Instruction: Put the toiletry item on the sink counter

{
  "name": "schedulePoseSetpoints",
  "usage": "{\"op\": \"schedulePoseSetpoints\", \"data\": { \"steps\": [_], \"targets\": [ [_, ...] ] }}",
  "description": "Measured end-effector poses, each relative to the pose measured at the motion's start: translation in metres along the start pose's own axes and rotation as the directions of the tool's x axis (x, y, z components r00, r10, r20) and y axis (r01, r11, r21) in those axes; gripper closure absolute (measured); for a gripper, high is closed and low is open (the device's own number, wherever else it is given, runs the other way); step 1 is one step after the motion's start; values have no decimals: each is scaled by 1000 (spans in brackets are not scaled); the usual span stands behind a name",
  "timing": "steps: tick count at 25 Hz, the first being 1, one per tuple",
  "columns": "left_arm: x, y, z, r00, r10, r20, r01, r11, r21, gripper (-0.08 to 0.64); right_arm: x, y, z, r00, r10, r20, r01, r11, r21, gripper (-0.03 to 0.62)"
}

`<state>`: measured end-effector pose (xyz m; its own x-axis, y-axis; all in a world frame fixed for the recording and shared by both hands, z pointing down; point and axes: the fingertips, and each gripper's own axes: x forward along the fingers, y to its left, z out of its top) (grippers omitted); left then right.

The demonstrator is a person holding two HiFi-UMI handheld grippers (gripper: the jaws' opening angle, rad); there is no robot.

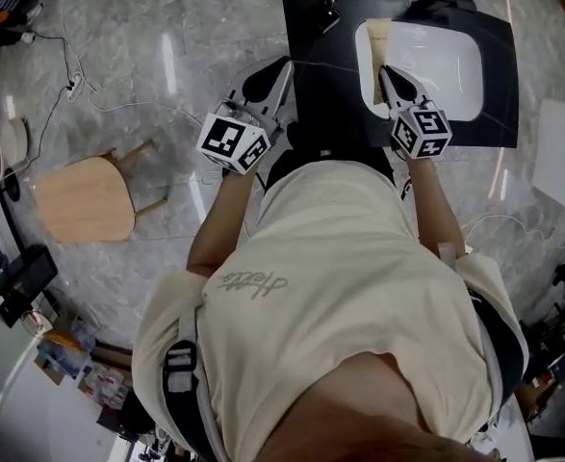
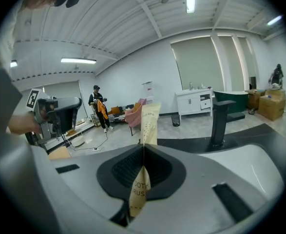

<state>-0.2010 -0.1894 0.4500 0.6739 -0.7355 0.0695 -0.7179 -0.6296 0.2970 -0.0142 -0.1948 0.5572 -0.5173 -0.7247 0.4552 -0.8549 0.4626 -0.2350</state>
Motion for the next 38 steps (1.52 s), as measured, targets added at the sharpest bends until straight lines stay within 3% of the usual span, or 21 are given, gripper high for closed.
{"op": "schedulePoseSetpoints", "data": {
  "steps": [11, 22, 30, 38],
  "targets": [
    [0, 23, -22, 997, 27, -71, -29, 999, -19, 557, 42, 8, -49, 989, 40, -140, -39, 999, 12, 594],
    [25, 24, -42, 990, 21, -138, -27, 999, -45, 557, 73, 8, -97, 956, 80, -284, -61, 995, 76, 594],
    [41, 33, -57, 985, 5, -170, -17, 998, -66, 557, 85, -8, -125, 924, 51, -380, -33, 998, 55, 594],
    [40, 42, -53, 986, 33, -165, -44, 997, -60, 557, 90, -12, -147, 900, 41, -434, 2, 995, 97, 590]
  ]
}}
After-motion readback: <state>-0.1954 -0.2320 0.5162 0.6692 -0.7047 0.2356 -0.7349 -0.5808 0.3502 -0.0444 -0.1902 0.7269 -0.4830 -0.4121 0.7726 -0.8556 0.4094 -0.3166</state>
